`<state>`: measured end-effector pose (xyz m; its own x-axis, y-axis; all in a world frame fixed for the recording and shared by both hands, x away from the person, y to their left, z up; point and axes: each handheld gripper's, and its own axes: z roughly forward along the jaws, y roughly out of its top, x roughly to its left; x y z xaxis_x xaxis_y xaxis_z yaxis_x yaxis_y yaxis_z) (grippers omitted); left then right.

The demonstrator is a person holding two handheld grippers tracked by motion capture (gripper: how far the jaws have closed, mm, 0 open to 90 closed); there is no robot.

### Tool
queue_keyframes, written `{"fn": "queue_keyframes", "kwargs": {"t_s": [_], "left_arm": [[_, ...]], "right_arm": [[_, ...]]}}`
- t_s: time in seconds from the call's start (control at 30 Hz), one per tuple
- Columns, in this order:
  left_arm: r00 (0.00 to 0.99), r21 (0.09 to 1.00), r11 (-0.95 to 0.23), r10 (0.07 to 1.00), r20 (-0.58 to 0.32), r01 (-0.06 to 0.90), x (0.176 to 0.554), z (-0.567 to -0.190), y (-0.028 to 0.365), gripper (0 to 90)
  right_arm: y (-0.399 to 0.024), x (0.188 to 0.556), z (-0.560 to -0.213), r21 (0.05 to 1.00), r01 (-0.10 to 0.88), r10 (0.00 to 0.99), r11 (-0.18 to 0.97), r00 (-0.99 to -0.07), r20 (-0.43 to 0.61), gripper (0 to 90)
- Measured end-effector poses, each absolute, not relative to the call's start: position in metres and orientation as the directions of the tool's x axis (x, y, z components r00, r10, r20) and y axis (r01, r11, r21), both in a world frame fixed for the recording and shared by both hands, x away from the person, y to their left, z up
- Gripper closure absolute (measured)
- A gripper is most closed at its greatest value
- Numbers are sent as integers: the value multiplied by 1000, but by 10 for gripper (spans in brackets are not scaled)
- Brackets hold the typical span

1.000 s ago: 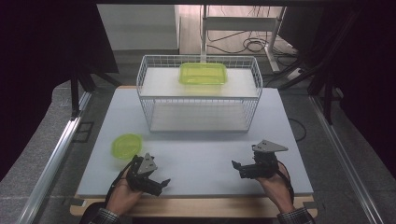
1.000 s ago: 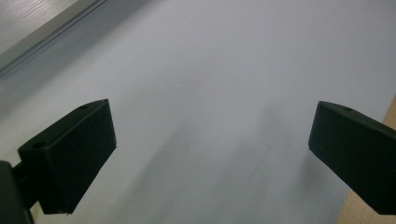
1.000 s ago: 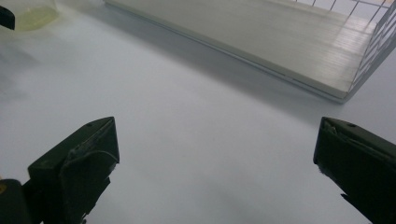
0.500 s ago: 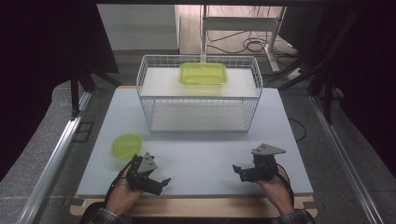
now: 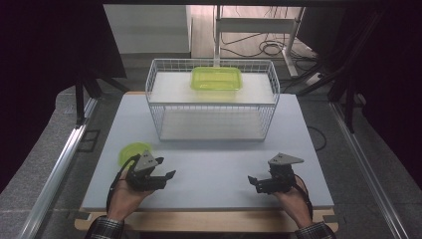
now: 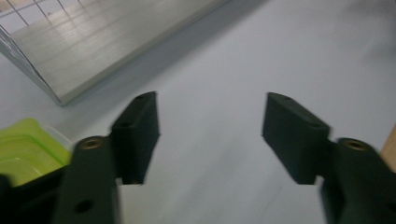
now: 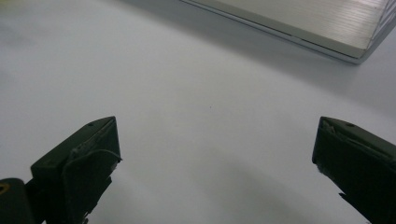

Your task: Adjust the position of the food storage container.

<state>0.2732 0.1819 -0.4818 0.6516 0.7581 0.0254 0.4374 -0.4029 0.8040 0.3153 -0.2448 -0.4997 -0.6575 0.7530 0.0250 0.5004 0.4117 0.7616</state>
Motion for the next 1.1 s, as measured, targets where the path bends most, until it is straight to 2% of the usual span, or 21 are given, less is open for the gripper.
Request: {"fn": "queue_keyframes", "kwargs": {"t_s": [0.17,0.27,0.3,0.33,0.4,0.53,0.87,1.1], "left_arm": [[595,808,-379,802,45,451,284,-473,203,642],[557,806,-360,830,46,469,289,-472,216,744],[531,804,-351,846,52,480,293,-471,223,744],[493,805,-318,869,36,502,297,-472,236,825],[460,808,-289,888,25,513,300,-473,248,891],[397,810,-232,918,0,538,302,-475,274,900],[269,798,-152,963,-13,583,310,-497,309,900],[244,777,-147,970,-9,613,313,-511,314,900]], "right_arm": [[-243,315,-501,757,501,749,420,-662,22,13],[-243,315,-502,755,500,748,424,-664,20,14],[-244,316,-502,755,500,748,424,-664,20,15],[-244,316,-503,754,501,747,425,-664,20,17],[-244,316,-503,753,501,748,427,-663,18,17],[-243,316,-504,750,501,746,433,-666,14,19],[-242,316,-505,744,500,742,443,-671,9,24],[-242,316,-506,740,501,741,449,-672,6,27]]}}
